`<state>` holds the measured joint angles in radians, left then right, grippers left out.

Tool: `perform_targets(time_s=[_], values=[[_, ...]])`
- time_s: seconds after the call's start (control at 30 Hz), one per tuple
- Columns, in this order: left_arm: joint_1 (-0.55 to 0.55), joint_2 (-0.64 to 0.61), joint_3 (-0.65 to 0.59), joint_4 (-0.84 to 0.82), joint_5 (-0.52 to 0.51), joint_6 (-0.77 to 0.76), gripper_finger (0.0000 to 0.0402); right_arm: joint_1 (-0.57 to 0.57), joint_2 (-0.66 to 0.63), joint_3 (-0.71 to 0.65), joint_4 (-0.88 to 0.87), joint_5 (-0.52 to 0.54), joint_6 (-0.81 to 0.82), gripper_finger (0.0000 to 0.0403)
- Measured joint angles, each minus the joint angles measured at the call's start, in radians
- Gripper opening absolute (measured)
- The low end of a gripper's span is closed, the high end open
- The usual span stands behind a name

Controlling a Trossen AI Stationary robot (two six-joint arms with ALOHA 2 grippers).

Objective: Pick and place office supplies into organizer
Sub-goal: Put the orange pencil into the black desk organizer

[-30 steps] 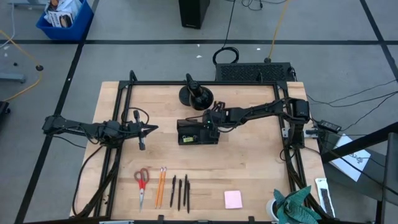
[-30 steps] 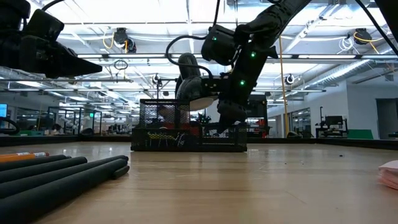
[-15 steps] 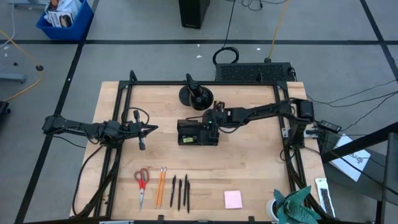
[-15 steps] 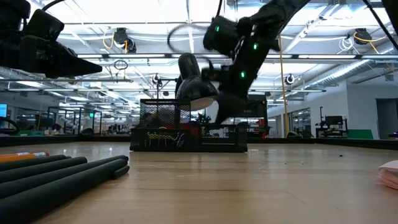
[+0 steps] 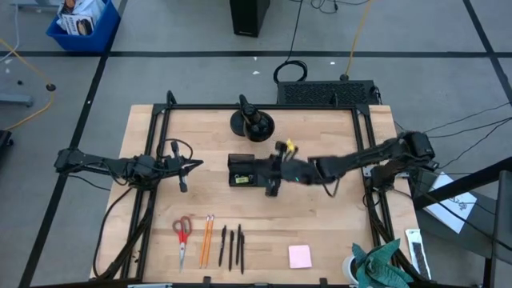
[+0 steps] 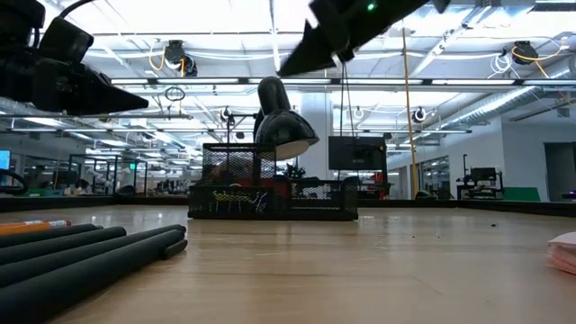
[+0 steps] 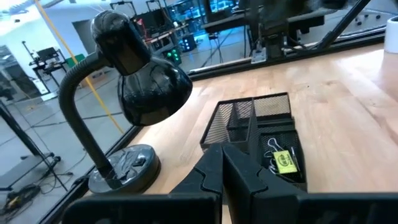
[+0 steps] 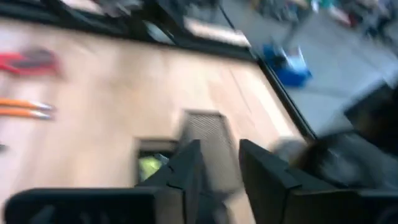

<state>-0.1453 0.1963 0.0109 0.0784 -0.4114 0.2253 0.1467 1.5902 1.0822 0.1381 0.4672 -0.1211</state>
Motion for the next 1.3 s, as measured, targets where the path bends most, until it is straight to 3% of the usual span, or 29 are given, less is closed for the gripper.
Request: perform_targets(time_s=[0.17, 0.47, 0.67, 0.8, 0.9, 1.0, 1.13, 1.3], values=[[0.0, 0.0, 0.0, -0.01, 0.003, -0.109, 0.0006, 0.062, 0.0, -0.139, 0.278, 0.0, -0.119, 0.0138], [0.0, 0.009, 0.002, -0.02, 0.049, -0.251, 0.0006, 0.082, -0.031, -0.285, 0.469, -0.008, -0.234, 0.0133], [-0.031, 0.056, 0.002, -0.026, 0.1, -0.349, 0.0005, 0.055, -0.032, -0.304, 0.479, -0.18, -0.189, 0.0095], [-0.076, 0.087, 0.002, -0.027, 0.1, -0.377, 0.0005, 0.053, -0.032, -0.355, 0.519, -0.235, -0.131, 0.0046], [-0.114, 0.106, 0.002, -0.027, 0.096, -0.37, 0.0005, 0.053, -0.032, -0.426, 0.657, -0.237, -0.103, 0.0008], [-0.157, 0.123, 0.003, -0.031, 0.075, -0.375, 0.0005, 0.035, -0.032, -0.498, 0.779, -0.247, -0.096, 0.001], [-0.214, 0.157, 0.032, -0.103, 0.067, -0.403, 0.0005, -0.007, -0.032, -0.566, 0.925, -0.347, -0.05, 0.0002], [-0.286, 0.226, 0.095, -0.168, 0.056, -0.481, 0.0005, -0.018, -0.033, -0.577, 0.936, -0.391, -0.091, 0.0001]])
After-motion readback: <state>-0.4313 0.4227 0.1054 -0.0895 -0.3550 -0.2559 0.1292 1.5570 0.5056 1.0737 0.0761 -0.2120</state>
